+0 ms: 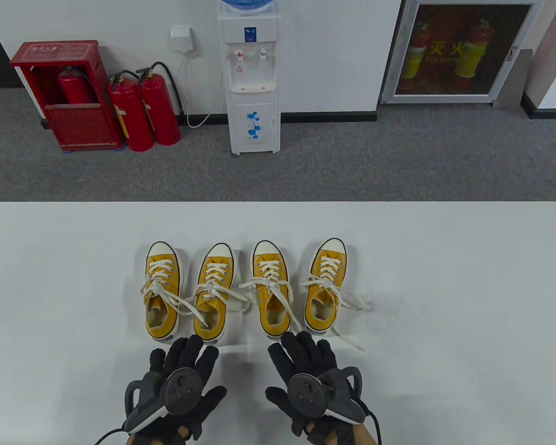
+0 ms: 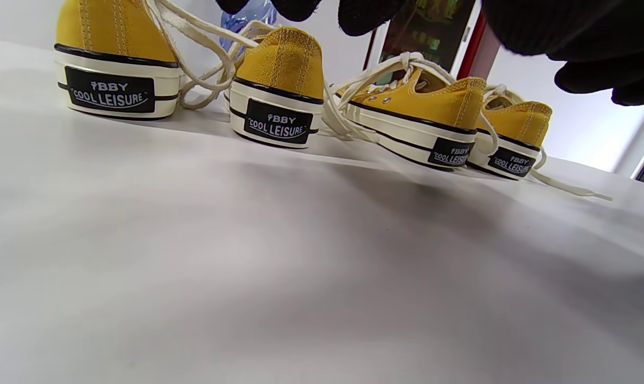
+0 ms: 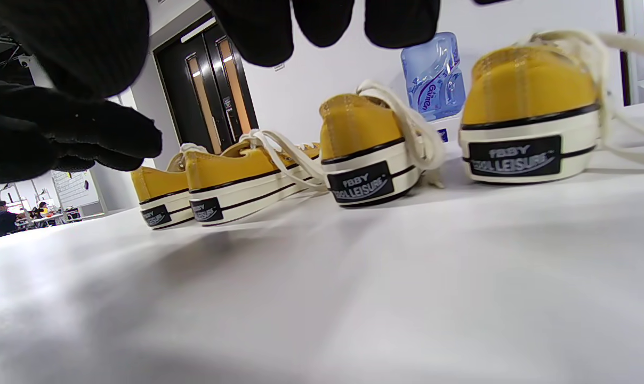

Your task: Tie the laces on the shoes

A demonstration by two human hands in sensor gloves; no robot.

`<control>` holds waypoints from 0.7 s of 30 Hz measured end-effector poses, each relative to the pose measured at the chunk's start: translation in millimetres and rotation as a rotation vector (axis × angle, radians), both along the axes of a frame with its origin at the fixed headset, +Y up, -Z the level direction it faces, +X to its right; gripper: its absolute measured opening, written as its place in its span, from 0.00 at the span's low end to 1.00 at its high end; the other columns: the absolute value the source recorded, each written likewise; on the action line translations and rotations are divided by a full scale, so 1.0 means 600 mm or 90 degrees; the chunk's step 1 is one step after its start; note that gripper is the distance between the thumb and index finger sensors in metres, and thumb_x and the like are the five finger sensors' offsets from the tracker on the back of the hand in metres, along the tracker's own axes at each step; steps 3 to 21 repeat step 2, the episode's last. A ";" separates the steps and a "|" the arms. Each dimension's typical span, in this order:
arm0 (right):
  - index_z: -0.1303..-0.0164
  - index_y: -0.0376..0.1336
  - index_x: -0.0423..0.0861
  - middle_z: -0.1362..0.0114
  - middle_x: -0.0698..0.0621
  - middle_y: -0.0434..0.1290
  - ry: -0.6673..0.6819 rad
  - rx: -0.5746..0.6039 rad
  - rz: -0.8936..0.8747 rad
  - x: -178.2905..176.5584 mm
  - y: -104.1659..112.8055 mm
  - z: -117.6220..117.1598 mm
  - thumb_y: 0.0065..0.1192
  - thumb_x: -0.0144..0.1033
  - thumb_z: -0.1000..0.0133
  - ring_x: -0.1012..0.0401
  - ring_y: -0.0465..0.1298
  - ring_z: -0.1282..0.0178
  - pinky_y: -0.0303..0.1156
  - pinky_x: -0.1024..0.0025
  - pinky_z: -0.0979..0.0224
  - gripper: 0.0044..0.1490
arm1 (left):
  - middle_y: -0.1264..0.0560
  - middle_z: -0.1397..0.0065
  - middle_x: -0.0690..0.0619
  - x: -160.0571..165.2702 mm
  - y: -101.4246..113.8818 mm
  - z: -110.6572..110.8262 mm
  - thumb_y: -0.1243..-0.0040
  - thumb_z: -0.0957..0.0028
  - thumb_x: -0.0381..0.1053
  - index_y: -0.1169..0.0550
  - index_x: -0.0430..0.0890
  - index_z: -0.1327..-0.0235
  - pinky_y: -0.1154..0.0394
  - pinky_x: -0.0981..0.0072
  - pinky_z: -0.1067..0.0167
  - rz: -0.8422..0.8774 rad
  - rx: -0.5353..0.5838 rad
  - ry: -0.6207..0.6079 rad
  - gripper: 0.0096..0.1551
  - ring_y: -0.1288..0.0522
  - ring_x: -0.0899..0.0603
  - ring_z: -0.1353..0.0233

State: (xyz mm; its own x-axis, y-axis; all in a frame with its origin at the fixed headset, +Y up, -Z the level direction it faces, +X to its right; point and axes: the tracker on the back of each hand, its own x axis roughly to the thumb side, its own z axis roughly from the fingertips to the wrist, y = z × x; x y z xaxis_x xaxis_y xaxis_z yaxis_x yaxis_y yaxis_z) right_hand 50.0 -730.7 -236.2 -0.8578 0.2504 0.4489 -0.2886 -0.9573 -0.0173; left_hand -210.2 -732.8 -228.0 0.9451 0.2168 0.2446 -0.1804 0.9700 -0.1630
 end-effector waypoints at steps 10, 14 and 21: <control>0.18 0.51 0.50 0.14 0.47 0.42 -0.001 0.000 -0.002 0.000 -0.001 0.000 0.59 0.64 0.52 0.39 0.50 0.14 0.44 0.29 0.22 0.54 | 0.56 0.09 0.45 0.001 -0.001 -0.001 0.48 0.48 0.73 0.46 0.56 0.15 0.62 0.19 0.27 -0.004 0.000 -0.003 0.49 0.56 0.29 0.11; 0.18 0.51 0.50 0.14 0.47 0.42 -0.001 0.000 -0.002 0.000 -0.001 0.000 0.59 0.64 0.52 0.39 0.50 0.14 0.44 0.29 0.22 0.54 | 0.56 0.09 0.45 0.001 -0.001 -0.001 0.48 0.48 0.73 0.46 0.56 0.15 0.62 0.19 0.27 -0.004 0.000 -0.003 0.49 0.56 0.29 0.11; 0.18 0.51 0.50 0.14 0.47 0.42 -0.001 0.000 -0.002 0.000 -0.001 0.000 0.59 0.64 0.52 0.39 0.50 0.14 0.44 0.29 0.22 0.54 | 0.56 0.09 0.45 0.001 -0.001 -0.001 0.48 0.48 0.73 0.46 0.56 0.15 0.62 0.19 0.27 -0.004 0.000 -0.003 0.49 0.56 0.29 0.11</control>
